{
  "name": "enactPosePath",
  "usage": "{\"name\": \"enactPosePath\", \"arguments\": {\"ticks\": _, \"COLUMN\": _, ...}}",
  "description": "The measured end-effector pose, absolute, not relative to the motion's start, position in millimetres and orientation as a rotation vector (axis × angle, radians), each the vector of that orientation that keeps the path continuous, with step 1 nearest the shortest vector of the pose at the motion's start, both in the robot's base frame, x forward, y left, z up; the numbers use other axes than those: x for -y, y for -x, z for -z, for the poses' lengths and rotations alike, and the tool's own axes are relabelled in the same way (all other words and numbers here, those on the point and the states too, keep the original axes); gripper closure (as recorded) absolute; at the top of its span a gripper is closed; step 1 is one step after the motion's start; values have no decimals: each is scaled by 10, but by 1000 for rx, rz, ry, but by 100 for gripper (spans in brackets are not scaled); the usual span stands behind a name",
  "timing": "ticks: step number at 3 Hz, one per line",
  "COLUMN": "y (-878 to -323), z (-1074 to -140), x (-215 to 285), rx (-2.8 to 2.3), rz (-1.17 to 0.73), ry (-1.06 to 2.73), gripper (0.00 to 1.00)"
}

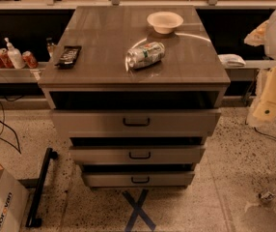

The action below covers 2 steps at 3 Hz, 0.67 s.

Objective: Open bottom drawer

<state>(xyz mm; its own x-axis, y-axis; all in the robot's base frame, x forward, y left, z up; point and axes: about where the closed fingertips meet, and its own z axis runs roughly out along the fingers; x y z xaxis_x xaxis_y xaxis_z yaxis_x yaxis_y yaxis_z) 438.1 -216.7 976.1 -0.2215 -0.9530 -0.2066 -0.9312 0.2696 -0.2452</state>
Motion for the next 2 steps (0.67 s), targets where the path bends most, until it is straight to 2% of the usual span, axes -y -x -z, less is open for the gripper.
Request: {"name": "enactPosePath", "arguments": {"ticks": 2, "y": -4365, "z": -9702, "x": 2074, "rx": -2197, "rz": 114, "ry": 1716, "gripper": 0}}
